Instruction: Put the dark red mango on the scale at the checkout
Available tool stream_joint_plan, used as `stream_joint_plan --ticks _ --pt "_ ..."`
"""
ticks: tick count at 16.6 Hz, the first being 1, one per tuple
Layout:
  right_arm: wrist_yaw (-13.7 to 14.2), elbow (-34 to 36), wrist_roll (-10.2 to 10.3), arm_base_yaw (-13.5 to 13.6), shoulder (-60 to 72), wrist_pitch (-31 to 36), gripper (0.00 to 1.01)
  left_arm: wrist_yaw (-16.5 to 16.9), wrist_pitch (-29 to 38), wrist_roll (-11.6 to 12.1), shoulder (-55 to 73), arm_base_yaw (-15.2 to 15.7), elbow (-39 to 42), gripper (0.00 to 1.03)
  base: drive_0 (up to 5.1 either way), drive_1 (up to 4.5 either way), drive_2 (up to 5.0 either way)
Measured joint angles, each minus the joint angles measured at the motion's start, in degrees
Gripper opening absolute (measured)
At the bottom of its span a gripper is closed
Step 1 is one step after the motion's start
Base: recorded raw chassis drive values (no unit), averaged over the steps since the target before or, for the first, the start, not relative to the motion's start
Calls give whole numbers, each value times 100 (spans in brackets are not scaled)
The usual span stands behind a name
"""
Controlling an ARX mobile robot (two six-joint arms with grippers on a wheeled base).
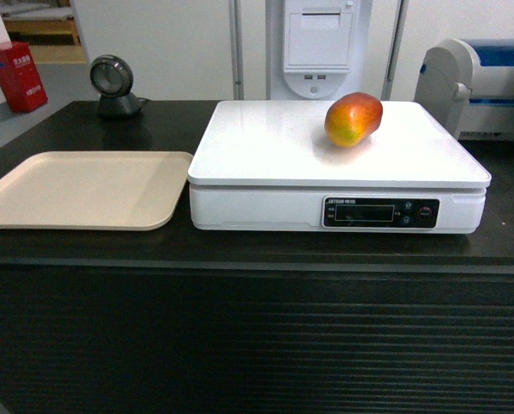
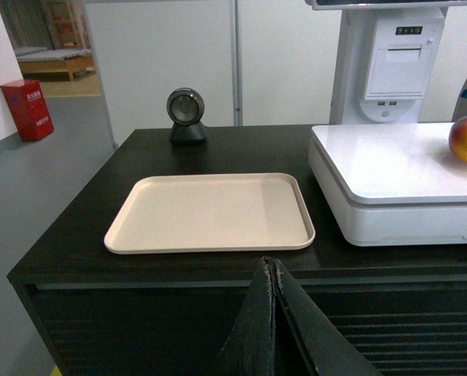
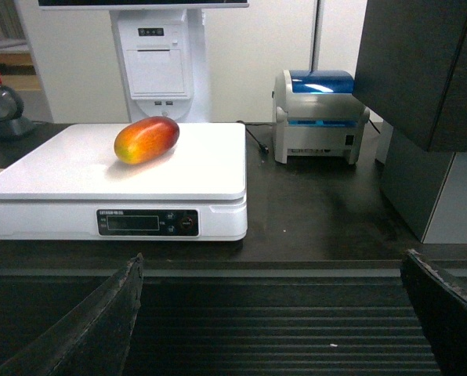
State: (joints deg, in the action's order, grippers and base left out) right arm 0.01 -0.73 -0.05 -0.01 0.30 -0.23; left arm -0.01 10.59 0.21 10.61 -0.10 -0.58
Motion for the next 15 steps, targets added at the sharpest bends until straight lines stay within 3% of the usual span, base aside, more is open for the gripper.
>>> stream_joint_plan --ticks 1,3,13,15 --pt "0 0 0 0 0 0 98 0 -68 -2 -90 0 0 2 0 0 0" --pt "2 0 0 0 0 0 98 0 -1123 -2 -977 0 -2 2 0 0 0" --pt "0 0 0 0 0 0 98 0 -1078 -9 -1010 0 -4 2 0 0 0" --pt "0 0 0 0 0 0 98 0 -1078 -9 -1010 0 -4 25 0 0 0"
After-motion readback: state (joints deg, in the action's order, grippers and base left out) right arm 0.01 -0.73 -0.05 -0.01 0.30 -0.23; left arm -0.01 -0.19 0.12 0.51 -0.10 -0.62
